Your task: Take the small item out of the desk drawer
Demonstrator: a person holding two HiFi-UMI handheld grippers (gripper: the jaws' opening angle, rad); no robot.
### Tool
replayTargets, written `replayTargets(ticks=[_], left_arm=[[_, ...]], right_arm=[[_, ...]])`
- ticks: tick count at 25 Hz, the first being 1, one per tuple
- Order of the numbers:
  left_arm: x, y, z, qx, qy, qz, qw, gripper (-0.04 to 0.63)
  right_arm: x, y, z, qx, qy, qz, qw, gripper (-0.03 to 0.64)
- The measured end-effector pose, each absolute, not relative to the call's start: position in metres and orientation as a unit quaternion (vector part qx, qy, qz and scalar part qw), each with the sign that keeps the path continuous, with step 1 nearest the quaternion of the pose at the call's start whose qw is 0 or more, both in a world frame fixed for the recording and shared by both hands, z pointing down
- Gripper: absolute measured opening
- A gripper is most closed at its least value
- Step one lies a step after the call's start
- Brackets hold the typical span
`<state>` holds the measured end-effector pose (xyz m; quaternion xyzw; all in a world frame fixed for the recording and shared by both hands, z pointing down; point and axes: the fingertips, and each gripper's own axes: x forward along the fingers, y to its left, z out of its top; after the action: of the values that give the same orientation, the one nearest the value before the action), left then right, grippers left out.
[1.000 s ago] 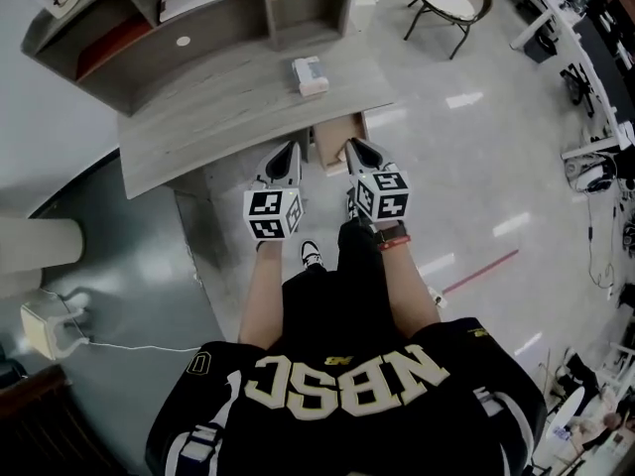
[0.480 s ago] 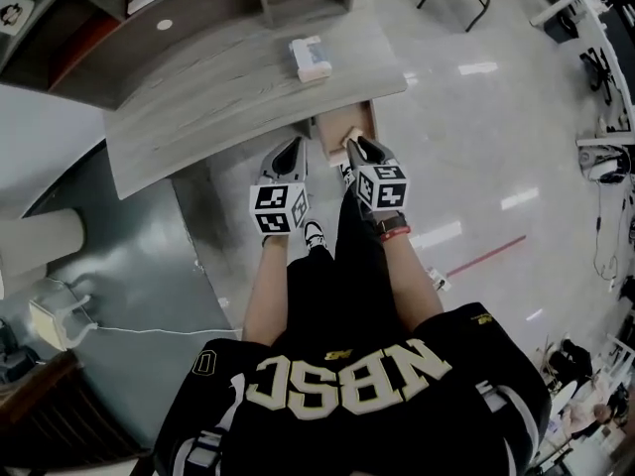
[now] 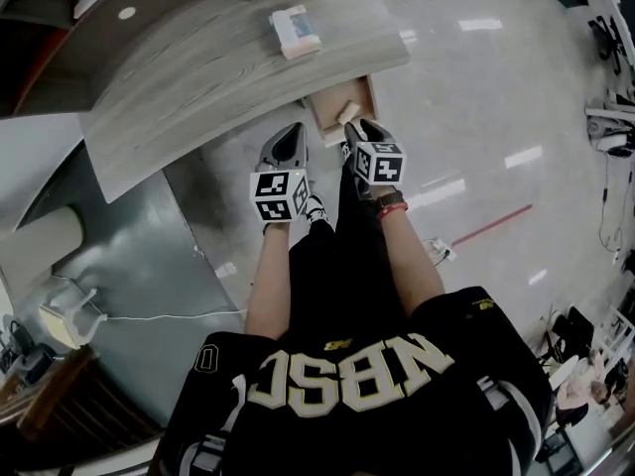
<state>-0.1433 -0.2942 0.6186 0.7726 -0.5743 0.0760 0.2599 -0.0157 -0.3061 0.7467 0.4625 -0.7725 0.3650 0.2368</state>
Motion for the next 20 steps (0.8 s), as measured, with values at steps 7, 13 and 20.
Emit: replayTargets(ticks=[7,13,20], left_arm=[[-0.134,-0.301,0.647,0.774,-0.563,0.097,0.274,0.012],[-0.136,-0.309,0.674,0.759,-0.570,0.103,0.297,0.012],[-0.132,-0.317,0.694,0.756,-0.566,0.113,0.308,0.012]], right_arm=[[-0.008,-0.324,0.787,0.488,-0.739,0.407,0.226,0.180],[-0.003,-0.340,0.819,0.500,-0.714,0.439,0.217,0.202],[0.000,-0.355,0.865,0.517,-0.669,0.494,0.201,0.236]])
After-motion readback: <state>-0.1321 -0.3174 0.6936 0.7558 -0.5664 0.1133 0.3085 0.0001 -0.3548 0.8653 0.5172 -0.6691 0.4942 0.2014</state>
